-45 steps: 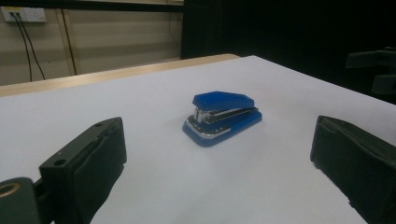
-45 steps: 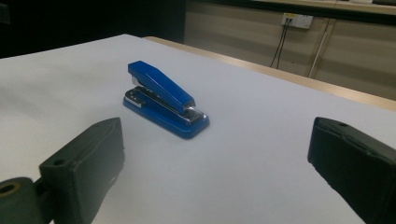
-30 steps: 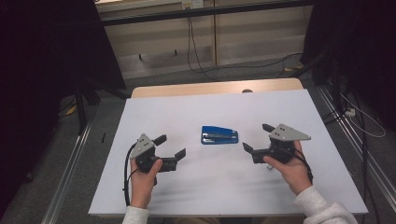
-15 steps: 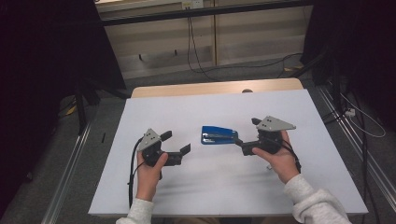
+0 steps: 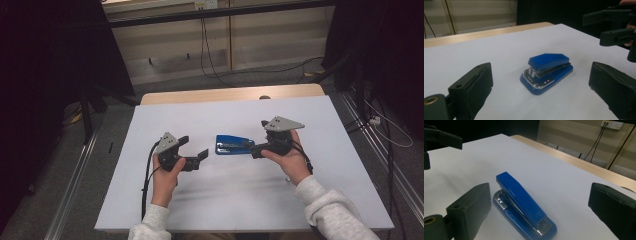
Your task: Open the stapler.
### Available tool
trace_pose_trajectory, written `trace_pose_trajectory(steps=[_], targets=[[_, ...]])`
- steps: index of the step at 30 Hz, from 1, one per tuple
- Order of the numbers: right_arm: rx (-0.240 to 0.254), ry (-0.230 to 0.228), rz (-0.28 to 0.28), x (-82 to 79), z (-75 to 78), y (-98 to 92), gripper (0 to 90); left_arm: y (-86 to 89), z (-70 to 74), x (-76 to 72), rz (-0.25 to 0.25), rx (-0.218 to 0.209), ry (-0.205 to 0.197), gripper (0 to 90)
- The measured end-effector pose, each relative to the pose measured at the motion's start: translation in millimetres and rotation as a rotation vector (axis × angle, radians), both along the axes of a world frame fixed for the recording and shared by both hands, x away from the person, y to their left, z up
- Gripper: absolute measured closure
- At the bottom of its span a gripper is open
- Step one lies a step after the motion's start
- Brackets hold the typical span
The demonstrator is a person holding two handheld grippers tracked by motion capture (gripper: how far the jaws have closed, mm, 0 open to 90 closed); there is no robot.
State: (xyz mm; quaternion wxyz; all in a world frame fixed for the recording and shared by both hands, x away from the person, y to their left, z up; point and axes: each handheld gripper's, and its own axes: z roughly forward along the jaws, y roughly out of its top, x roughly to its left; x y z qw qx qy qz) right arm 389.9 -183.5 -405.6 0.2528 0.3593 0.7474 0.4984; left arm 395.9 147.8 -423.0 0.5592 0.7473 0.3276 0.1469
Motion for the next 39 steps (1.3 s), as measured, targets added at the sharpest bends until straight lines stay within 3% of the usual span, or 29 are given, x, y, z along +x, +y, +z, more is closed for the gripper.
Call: trace_pose_trajectory(steps=[5, 11, 13, 15, 16, 19, 27, 28, 30, 31, 33, 35, 39], targets=[[0.009, 0.018, -0.005, 9.1, 0.7, 0.9, 4.7, -4.9, -2.2, 6.9, 0.016, 0.003, 0.037, 5.3], [-0.013, 0.022, 0.011, 15.6, -1.4, 7.2, 4.8, -9.4, -6.7, 14.9, 0.034, 0.036, 0.039, 5.6], [-0.012, 0.022, 0.02, 18.7, -1.6, 11.3, 5.0, -9.5, -8.7, 18.3, 0.032, 0.009, 0.046, 6.3], [-0.013, 0.021, 0.021, 19.4, -1.8, 12.2, 5.0, -9.9, -10.2, 21.2, 0.032, 0.017, 0.045, 6.8], [-0.019, 0.02, 0.024, 21.7, -2.6, 14.7, 5.1, -10.8, -11.9, 22.7, 0.031, 0.024, 0.035, 11.6], [-0.022, 0.023, 0.026, 23.4, -3.5, 16.2, 5.1, -11.2, -14.0, 24.4, 0.039, 0.035, 0.042, 13.3], [-0.043, 0.027, 0.046, 30.6, -7.2, 23.6, 5.3, -15.0, -20.5, 27.1, 0.02, 0.069, 0.06, 34.2], [-0.055, 0.034, 0.052, 33.3, -8.6, 26.7, 5.5, -16.3, -21.4, 27.2, 0.013, 0.075, 0.059, 41.6], [-0.058, 0.037, 0.055, 34.2, -9.1, 27.9, 5.5, -18.7, -23.1, 27.3, 0.006, 0.08, 0.067, 44.7], [-0.069, 0.035, 0.068, 36.6, -10.1, 31.7, 5.9, -20.5, -24.4, 27.9, 0.004, 0.093, 0.072, 54.2], [-0.073, 0.035, 0.075, 37.3, -10.3, 33.2, 5.9, -25.0, -25.4, 29.0, -0.017, 0.128, 0.084, 57.1], [-0.085, 0.032, 0.101, 40.4, -11.3, 39.5, 6.3, -30.1, -26.6, 29.1, -0.029, 0.134, 0.089, 68.8], [-0.102, 0.038, 0.135, 46.3, -13.4, 44.0, 9.3, -38.0, -32.3, 32.0, -0.043, 0.152, 0.096, 79.6]])
